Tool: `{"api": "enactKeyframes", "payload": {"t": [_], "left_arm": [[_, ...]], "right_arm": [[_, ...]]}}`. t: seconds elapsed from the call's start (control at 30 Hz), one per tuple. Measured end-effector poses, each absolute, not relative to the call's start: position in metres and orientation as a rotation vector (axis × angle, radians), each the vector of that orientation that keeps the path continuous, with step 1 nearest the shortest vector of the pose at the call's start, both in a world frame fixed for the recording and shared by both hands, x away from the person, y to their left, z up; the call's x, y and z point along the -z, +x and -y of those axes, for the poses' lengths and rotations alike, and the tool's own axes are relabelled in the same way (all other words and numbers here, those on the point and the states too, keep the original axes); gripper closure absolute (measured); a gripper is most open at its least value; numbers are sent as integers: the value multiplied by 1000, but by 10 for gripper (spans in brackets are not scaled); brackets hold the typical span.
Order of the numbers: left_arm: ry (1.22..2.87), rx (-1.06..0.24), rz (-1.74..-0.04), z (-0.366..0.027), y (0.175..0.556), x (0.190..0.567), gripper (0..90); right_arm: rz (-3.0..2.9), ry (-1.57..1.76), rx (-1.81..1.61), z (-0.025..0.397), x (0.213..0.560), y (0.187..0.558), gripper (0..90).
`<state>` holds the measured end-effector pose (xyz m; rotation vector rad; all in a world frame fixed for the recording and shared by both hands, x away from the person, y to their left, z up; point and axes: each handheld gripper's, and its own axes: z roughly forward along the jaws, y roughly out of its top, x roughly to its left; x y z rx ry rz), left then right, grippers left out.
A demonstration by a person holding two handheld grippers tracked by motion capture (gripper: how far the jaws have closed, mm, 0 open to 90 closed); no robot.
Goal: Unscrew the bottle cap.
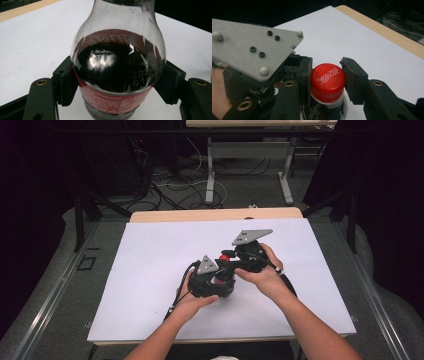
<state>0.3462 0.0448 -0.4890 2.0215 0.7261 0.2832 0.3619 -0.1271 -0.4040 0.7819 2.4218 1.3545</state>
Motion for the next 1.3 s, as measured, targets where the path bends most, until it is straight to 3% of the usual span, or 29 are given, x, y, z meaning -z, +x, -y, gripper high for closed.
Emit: {"api": "enactKeyframes", "payload": {"t": [0.27,0.53,0.67,0.7,1.1,1.3], "left_arm": [[2027,-246,-679,-45,344,491,300],[2028,-276,-725,-46,346,487,300],[2026,-307,-731,-45,346,485,300],[2023,-305,-728,-45,346,485,300],[2022,-244,-691,-49,345,487,300],[2005,-305,-761,-49,347,485,300]], "right_arm": [[-2615,487,-1448,142,404,381,612],[-2446,742,-1407,136,402,363,540],[-2401,791,-1415,134,401,356,546],[-2372,811,-1381,131,401,354,602],[-2592,522,-1468,143,400,379,615],[-2442,787,-1466,135,400,367,548]]}}
